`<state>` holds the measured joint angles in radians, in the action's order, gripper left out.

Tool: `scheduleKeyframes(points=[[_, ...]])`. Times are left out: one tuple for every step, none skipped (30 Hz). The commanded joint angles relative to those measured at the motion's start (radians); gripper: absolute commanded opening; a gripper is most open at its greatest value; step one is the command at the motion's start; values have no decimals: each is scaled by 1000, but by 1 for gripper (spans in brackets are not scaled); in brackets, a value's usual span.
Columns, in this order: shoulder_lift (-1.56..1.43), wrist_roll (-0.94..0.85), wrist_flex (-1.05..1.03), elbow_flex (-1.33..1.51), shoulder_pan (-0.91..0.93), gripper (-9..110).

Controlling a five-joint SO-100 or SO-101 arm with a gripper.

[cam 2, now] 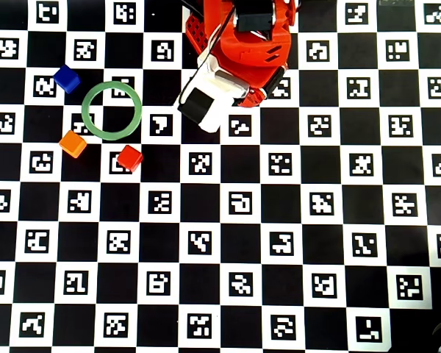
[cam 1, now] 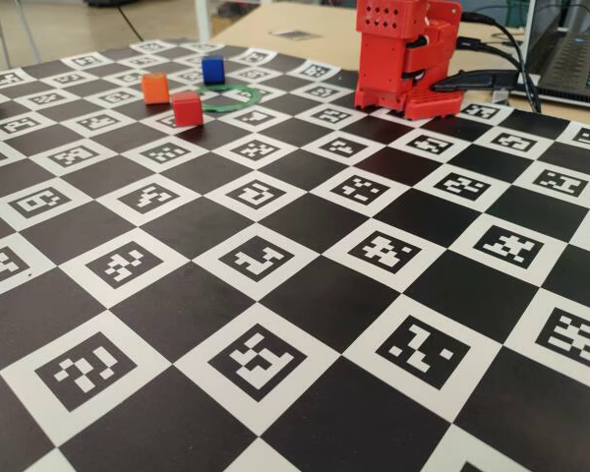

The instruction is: Grab the red cube then put it in the green circle then put the blue cube on top and finally the orange cube on top

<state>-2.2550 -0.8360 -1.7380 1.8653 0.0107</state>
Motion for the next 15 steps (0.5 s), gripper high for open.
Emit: scheduleKeyframes(points=[[89, 32, -91, -150, 37, -4], [104, 35, -95, -164, 49, -4], [121, 41, -97, -178, 63, -4], [135, 46, -98, -193, 78, -4], [150, 49, -98, -209, 95, -4], [166, 55, -98, -225, 114, -4], [179, 58, -97, -241, 130, -4], [195, 61, -97, -256, 147, -4], [209, 61, -97, -268, 166, -4], [224, 61, -100, -281, 183, -4], [239, 60, -101, -290, 199, -4], [255, 58, -101, -298, 218, -4], [272, 58, -101, -308, 239, -4], [288, 58, -100, -319, 262, -4], [305, 58, -100, -331, 284, -4]])
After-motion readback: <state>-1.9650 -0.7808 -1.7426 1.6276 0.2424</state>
